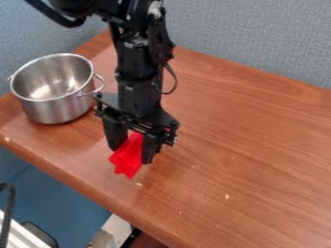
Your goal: Put the red object in the metal pot
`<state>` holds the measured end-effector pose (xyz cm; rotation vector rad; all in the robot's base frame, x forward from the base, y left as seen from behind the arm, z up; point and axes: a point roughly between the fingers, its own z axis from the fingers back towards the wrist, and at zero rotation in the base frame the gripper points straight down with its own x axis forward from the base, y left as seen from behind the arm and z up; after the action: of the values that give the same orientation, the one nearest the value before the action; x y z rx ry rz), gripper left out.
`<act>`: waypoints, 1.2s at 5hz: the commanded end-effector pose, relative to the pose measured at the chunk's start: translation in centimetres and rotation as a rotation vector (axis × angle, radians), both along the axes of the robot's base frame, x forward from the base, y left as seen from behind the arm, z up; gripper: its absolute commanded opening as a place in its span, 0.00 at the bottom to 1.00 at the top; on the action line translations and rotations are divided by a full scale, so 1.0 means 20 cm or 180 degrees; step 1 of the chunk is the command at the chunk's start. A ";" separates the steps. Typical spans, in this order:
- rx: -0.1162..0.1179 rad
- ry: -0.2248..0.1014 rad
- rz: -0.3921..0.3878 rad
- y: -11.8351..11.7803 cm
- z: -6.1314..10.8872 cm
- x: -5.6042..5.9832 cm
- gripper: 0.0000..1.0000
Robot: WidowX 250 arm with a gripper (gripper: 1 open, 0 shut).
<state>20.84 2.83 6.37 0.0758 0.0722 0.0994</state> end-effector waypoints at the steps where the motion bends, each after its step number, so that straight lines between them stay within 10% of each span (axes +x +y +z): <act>1: 0.0053 -0.0149 0.0035 0.03 0.06 0.04 0.00; 3: 0.0056 -0.0145 0.0072 0.06 0.09 0.04 0.00; 6: -0.0111 -0.0485 0.0353 0.42 0.50 0.26 0.00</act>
<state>25.53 11.00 15.18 0.0146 -0.0277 0.2179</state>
